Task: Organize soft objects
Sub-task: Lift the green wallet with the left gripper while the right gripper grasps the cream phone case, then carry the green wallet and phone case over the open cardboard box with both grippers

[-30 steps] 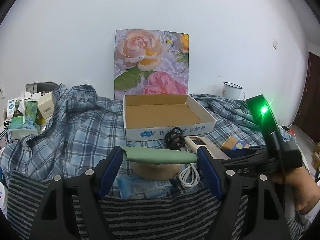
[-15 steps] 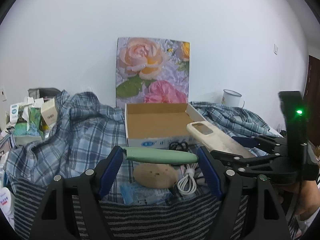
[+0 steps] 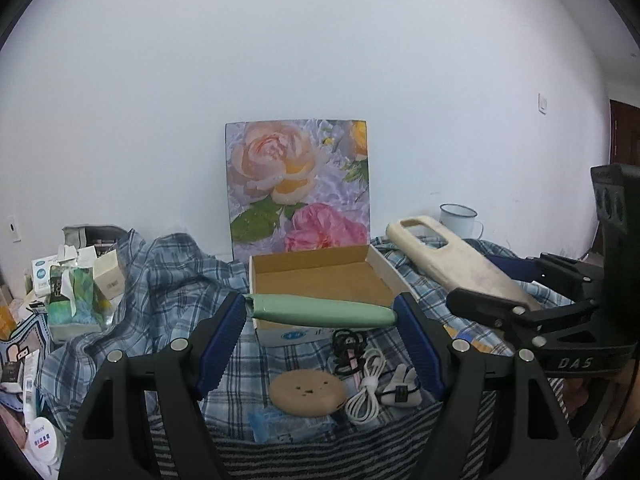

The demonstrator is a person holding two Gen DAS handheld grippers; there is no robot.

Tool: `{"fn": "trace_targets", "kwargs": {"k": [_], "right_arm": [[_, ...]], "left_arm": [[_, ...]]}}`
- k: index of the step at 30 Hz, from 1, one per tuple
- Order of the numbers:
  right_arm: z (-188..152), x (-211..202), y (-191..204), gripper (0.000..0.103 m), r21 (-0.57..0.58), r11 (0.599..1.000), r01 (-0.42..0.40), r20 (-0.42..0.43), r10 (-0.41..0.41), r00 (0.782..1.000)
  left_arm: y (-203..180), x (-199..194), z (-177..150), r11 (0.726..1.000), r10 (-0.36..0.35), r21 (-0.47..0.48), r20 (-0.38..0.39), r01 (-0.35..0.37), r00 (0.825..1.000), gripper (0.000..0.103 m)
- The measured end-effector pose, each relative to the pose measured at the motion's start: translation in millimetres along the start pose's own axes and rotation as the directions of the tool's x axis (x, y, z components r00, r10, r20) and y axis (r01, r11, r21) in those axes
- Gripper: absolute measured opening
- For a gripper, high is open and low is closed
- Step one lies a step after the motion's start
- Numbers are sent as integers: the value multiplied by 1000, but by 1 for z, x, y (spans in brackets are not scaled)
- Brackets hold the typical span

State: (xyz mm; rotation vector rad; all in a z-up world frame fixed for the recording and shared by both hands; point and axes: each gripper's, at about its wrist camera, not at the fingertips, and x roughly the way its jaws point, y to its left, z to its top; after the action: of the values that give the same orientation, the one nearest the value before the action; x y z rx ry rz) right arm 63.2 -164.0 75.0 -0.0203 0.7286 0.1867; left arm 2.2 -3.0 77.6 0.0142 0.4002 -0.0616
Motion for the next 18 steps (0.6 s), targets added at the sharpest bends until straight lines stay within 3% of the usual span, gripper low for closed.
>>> {"fn": "trace_targets", "kwargs": {"k": [18], "right_arm": [[66, -44, -15, 73, -34, 999, 2, 203, 5, 979]], "left_arm": [[-3, -7, 60, 1000, -2, -19, 71, 3, 997, 78]]}}
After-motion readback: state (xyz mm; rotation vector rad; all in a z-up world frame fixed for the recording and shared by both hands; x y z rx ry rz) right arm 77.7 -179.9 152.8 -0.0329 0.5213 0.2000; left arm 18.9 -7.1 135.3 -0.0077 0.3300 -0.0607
